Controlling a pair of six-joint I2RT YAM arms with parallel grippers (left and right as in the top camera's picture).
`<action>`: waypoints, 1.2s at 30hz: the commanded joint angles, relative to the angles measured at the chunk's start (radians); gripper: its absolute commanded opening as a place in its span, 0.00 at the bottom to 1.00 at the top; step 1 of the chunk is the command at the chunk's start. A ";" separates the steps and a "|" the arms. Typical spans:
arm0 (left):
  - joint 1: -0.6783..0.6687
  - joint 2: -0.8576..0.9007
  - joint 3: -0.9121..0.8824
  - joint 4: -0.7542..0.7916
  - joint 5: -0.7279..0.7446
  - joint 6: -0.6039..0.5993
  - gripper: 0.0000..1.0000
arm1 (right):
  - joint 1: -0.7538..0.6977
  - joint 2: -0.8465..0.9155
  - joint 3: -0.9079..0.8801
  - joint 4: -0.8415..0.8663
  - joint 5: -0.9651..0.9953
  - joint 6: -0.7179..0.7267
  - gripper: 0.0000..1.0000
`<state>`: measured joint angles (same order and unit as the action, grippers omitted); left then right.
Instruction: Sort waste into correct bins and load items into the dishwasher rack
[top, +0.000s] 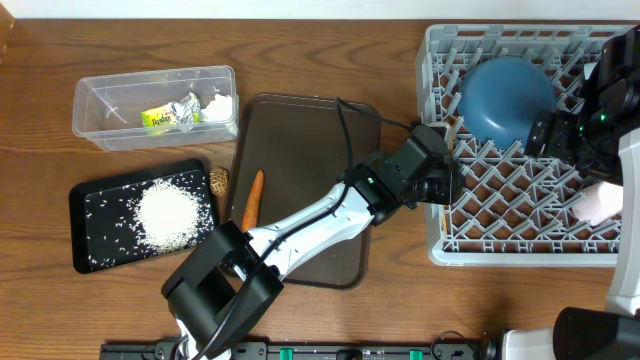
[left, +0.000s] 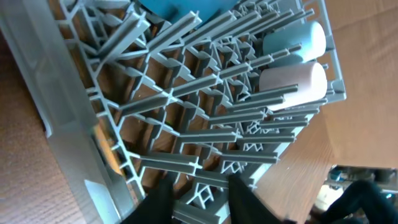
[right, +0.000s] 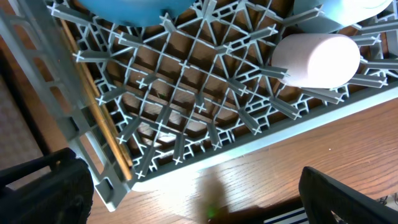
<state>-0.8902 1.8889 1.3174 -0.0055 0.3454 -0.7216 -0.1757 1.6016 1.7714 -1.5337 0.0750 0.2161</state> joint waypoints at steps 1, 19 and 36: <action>0.007 0.002 0.008 -0.030 0.001 0.124 0.36 | -0.014 -0.005 -0.001 -0.003 -0.004 -0.012 0.99; 0.383 -0.241 0.006 -0.811 -0.508 0.515 0.44 | -0.014 -0.005 -0.001 -0.004 -0.004 -0.012 0.99; 0.681 -0.082 -0.159 -0.838 -0.351 0.515 0.47 | -0.014 -0.005 -0.001 -0.003 -0.004 -0.012 0.99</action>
<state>-0.2127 1.7859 1.1820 -0.8440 -0.0250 -0.2264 -0.1757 1.6016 1.7710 -1.5364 0.0750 0.2161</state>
